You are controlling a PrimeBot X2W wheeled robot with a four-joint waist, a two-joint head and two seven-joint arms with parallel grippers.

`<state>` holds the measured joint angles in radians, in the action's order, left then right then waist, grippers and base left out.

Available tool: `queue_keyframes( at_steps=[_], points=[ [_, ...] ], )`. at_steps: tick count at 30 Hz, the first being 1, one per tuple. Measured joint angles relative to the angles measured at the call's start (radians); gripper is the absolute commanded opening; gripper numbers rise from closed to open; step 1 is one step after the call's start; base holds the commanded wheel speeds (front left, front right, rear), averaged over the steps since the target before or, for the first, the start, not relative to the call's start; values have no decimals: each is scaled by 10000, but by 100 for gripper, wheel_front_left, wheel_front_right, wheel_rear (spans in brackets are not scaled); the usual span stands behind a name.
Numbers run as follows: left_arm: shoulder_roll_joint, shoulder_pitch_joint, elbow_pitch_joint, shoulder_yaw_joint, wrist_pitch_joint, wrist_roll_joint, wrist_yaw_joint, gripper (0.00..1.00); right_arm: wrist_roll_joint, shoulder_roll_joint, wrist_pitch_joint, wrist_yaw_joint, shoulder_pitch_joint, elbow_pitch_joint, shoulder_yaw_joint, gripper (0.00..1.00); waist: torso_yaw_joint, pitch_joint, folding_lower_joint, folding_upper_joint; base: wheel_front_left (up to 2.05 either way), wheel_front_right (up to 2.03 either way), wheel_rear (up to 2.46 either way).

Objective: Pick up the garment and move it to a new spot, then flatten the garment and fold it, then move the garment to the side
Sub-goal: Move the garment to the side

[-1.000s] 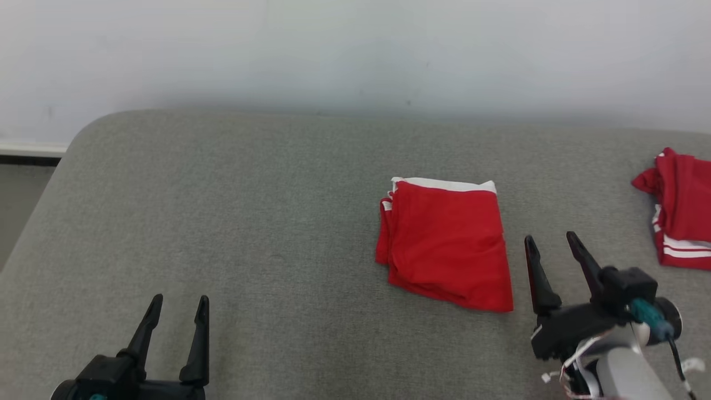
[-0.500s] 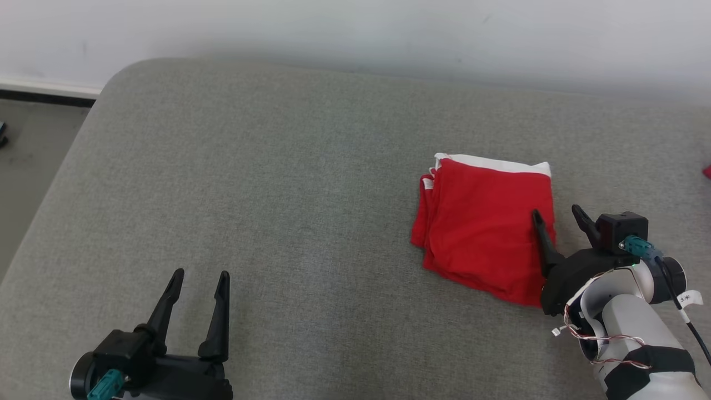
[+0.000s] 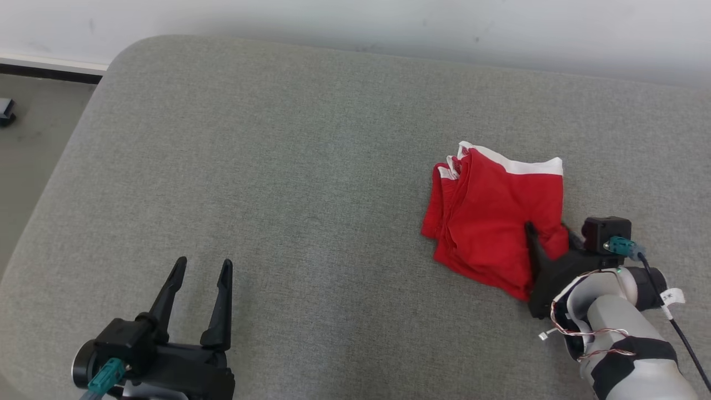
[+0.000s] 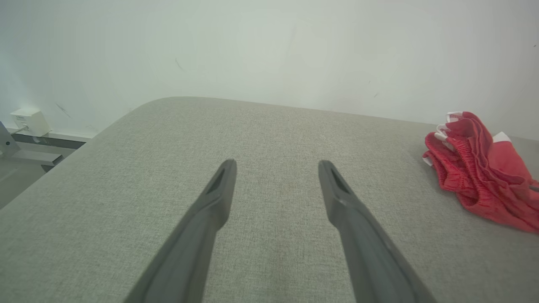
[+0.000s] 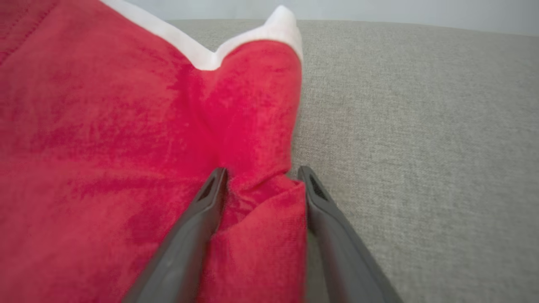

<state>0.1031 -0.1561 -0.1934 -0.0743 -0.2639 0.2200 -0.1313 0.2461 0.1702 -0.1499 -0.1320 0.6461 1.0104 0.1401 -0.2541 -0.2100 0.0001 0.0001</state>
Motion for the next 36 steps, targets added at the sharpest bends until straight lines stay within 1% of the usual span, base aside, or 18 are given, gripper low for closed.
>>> queue_keyframes(
  at_steps=[2, 4, 11, 16, 21, 25, 27, 30, 33, 36],
  points=[
    [8, 2, 21, 98, 0, 0, 2, 100, 104, -67, -194, 0, 162, 153, 330, 0, 105, -9, 0, 0, 0, 0, 0],
    [12, 6, 29, 109, 0, 0, 0, 100, 178, 12, -282, 0, 281, 245, 537, 0, 201, 6, 0, 1, 0, 0, 0],
    [27, -20, 207, 38, 0, 15, 2, 100, 215, 610, -221, 0, 1078, 176, 1549, 0, 710, -59, 0, 0, 0, 0, 0],
    [155, -277, 462, -59, 0, 79, 0, 100, 435, 1275, 196, 0, 1753, -280, 2301, 0, 1117, -409, 0, 0, 0, 0, 0],
    [462, -661, 840, -255, -2, 178, 0, 100, 721, 2192, 660, 0, 2383, -1028, 2763, 0, 1508, -1036, 1, 1, 0, 0, 0],
    [803, -851, 1185, -313, -2, 263, 0, 100, 1066, 2964, 970, 0, 2692, -1781, 2717, 0, 1872, -1621, 2, 1, 0, 0, 0],
    [945, -911, 1363, -295, 0, 274, 0, 100, 1210, 3365, 1085, 0, 2829, -2144, 2504, 0, 2074, -1913, 2, 1, 0, 0, 0],
    [1197, -923, 1582, -272, 0, 291, 0, 100, 1394, 3787, 1312, 0, 2915, -2679, 2186, 0, 2451, -2303, 1, 1, 0, 0, 0],
    [1415, -894, 1787, -288, 0, 313, 0, 100, 1453, 4330, 1695, 0, 2900, -3229, 1944, 0, 2849, -2668, 0, 1, 0, 0, 0],
    [1559, -843, 2027, -138, 0, 341, 0, 100, 1592, 4836, 2040, 0, 2831, -3816, 1463, 0, 3209, -3031, 1, 1, 0, 0, 0]
  ],
)
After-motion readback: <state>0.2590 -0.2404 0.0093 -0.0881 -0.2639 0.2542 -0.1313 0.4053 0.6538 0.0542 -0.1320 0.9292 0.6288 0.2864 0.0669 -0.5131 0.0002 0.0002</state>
